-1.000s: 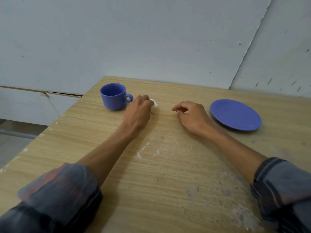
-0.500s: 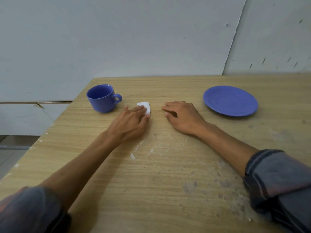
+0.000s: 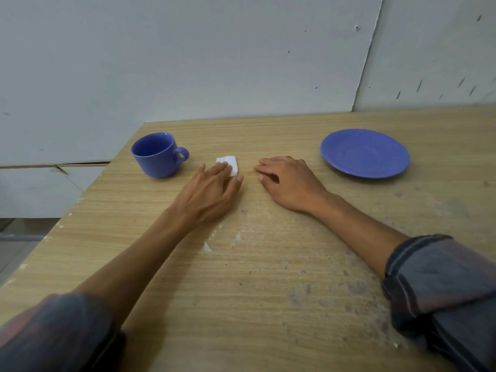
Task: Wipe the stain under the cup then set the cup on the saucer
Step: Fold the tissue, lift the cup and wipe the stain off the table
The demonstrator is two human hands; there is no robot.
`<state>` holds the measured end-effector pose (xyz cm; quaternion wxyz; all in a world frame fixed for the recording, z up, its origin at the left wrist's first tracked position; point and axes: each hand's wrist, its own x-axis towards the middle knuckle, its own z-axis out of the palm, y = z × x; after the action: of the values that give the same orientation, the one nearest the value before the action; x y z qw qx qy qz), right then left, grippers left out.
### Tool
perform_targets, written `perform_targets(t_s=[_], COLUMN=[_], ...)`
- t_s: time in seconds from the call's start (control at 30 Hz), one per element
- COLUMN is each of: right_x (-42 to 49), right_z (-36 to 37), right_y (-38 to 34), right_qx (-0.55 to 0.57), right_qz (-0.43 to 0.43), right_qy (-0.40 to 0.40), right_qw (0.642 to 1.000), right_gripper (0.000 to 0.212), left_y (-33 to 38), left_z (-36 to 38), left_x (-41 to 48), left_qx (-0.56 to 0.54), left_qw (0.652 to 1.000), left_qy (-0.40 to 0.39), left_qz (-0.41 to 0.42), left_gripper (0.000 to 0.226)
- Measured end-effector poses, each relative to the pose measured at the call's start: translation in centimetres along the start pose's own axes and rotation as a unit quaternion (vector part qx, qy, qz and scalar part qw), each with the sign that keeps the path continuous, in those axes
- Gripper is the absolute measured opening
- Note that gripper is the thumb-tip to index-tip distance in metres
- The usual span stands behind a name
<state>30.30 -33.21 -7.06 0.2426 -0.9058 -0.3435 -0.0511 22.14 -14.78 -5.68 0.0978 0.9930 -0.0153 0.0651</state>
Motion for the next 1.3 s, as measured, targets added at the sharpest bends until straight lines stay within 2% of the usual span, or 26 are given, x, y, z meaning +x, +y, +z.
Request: perform_targets(t_s=[0.17,0.3,0.4,0.47,0.63,0.7,0.83,0.9,0.97,1.1,1.2,1.3], right_x=[-0.1,-0.1,-0.3,-0.5,-0.8,-0.9,-0.9,-1.0,-1.1,-1.2,-1.1,-1.1], right_z=[-0.2,-0.2,-0.3,-0.5,-0.9,-1.1,-1.2,-1.2,-1.3,-1.3,-1.3,-1.1], right_y=[-0.1,-0.2,-0.4,-0.5,-0.4,-0.2,0.0,0.0,0.0,-0.2,-0.3,-0.2], right_qx=[-0.008,0.000,0.001,-0.008,-0.055,-0.053,-0.035,-0.034,-0.035,-0.060,-0.061,-0.059], right_qz=[-0.004,0.002,0.001,0.010,0.068,0.086,0.101,0.100,0.104,0.114,0.124,0.125], right_qy=[-0.004,-0.003,-0.002,0.003,0.028,0.042,0.059,0.059,0.061,0.071,0.081,0.091], right_qw=[1.000,1.000,1.000,1.000,0.996,0.994,0.993,0.993,0.992,0.989,0.987,0.986], right_gripper=[0.040,0.039,0.039,0.041,0.049,0.044,0.025,0.017,0.020,0.034,0.036,0.035], left_y=[1.0,-0.2,-1.3,-0.8,2.4,3.3,2.2,0.4,-0.9,1.4,4.9,4.6], left_z=[0.2,-0.1,-0.4,-0.1,0.5,0.7,0.6,-0.1,-0.5,-0.4,1.1,1.3], left_x=[4.3,0.9,-1.6,-1.2,3.3,3.7,0.2,-1.0,-0.8,1.9,2.8,2.1], left_qx=[-0.018,-0.024,0.002,0.011,-0.014,-0.016,-0.028,-0.024,-0.003,-0.018,-0.031,-0.031], left_qw=[0.997,0.999,0.999,1.000,0.996,0.998,0.996,0.992,0.995,0.999,0.999,0.997], left_qy=[-0.017,0.006,0.006,0.002,0.011,0.014,0.006,-0.013,-0.019,0.002,0.010,0.000], left_qz=[-0.069,0.020,0.044,0.022,-0.093,-0.067,0.080,0.123,0.095,-0.037,0.010,0.071], left_gripper=[0.067,0.070,0.074,0.072,0.075,0.073,0.073,0.067,0.064,0.065,0.059,0.059])
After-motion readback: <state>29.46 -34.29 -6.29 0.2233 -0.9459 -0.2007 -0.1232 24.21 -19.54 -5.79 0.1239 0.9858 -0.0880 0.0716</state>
